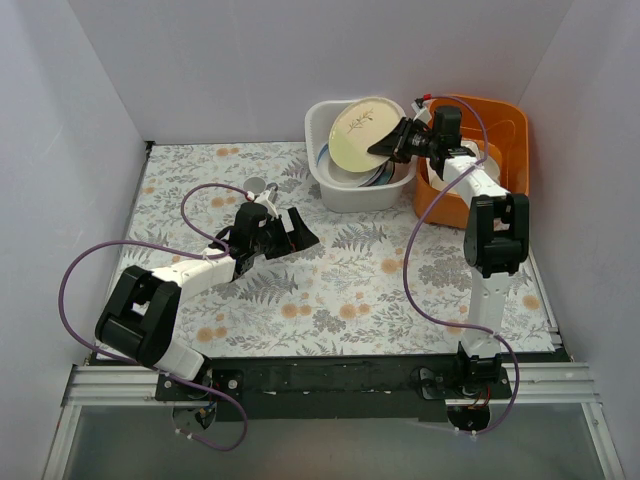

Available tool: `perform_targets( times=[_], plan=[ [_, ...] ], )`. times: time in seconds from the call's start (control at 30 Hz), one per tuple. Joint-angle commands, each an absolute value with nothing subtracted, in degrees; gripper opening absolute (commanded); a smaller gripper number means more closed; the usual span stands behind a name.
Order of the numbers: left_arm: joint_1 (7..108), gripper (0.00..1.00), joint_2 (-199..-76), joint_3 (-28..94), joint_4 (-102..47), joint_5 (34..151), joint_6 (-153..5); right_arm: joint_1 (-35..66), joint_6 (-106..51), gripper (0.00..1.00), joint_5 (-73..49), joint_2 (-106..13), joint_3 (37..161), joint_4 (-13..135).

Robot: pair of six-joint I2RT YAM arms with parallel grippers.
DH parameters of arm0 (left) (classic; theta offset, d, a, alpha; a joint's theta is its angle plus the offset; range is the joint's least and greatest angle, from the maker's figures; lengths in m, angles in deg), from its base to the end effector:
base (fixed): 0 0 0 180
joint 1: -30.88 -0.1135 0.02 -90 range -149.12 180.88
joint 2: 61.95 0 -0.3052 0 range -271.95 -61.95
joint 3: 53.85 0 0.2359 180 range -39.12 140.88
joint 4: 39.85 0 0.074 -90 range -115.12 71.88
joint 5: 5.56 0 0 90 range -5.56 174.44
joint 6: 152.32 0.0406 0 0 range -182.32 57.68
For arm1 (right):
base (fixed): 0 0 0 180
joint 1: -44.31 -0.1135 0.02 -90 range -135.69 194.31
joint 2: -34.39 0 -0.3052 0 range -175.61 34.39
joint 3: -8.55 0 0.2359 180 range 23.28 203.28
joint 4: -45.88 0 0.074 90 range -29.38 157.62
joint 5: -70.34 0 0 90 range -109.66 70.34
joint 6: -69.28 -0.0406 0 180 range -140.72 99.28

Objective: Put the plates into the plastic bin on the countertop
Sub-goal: Place the plate in the plastic bin.

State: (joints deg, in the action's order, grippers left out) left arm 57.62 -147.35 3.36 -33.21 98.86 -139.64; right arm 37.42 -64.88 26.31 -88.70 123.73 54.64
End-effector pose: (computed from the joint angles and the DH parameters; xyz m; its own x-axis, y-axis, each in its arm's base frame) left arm 0.2602 -0.1424 0.2416 -0.7152 -0.6977 -0.0414 -0.3619 0.4204 -0.8321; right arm 0.5110 0.0911 0.3074 -0.7388 0.3985 -0.5436 -0.3520 0.4597 0.8153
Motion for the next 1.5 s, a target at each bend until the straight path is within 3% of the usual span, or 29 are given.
perform_targets(
  times=[0.0,0.2,0.27,0.43,0.8,1.0,1.1,1.13,1.23,1.47],
  plan=[
    [57.33,0.98,-146.58,4.74,-32.85,98.77,-138.96,36.76,-59.13,0.01,24.63,-88.22,129.98,56.4],
    [57.33,0.98,-146.41,4.56,-32.85,98.68,-138.78,35.62,-56.76,0.01,22.62,-90.85,133.48,62.71],
    [57.33,0.98,-146.32,4.56,-32.76,98.68,-138.78,35.09,-54.65,0.1,21.56,-92.35,135.42,67.55],
    [57.33,0.98,-146.85,4.56,-32.76,99.03,-138.78,34.73,-51.48,0.19,18.84,-93.5,137.81,73.54],
    [57.33,0.98,-147.64,5.36,-32.41,99.47,-138.78,34.91,-48.49,0.26,17.43,-92.35,135.17,76.71],
    [57.33,0.98,-147.9,5.97,-31.97,99.3,-138.52,34.82,-47.0,0.45,15.33,-88.32,134.56,80.13],
    [57.33,0.98,-148.17,6.23,-31.97,99.38,-138.52,34.82,-45.07,0.63,10.76,-86.29,134.99,83.29],
    [57.33,0.98,-148.17,6.23,-32.15,99.47,-138.52,34.91,-44.54,0.75,8.75,-86.03,136.12,84.25],
    [57.33,0.98,-148.25,6.5,-32.06,99.47,-138.43,35.26,-42.52,0.96,6.54,-85.85,138.24,88.3],
    [57.33,0.98,-147.64,6.41,-31.62,99.21,-138.08,36.49,-41.2,0.98,1.61,-81.55,134.31,88.66]
  ],
)
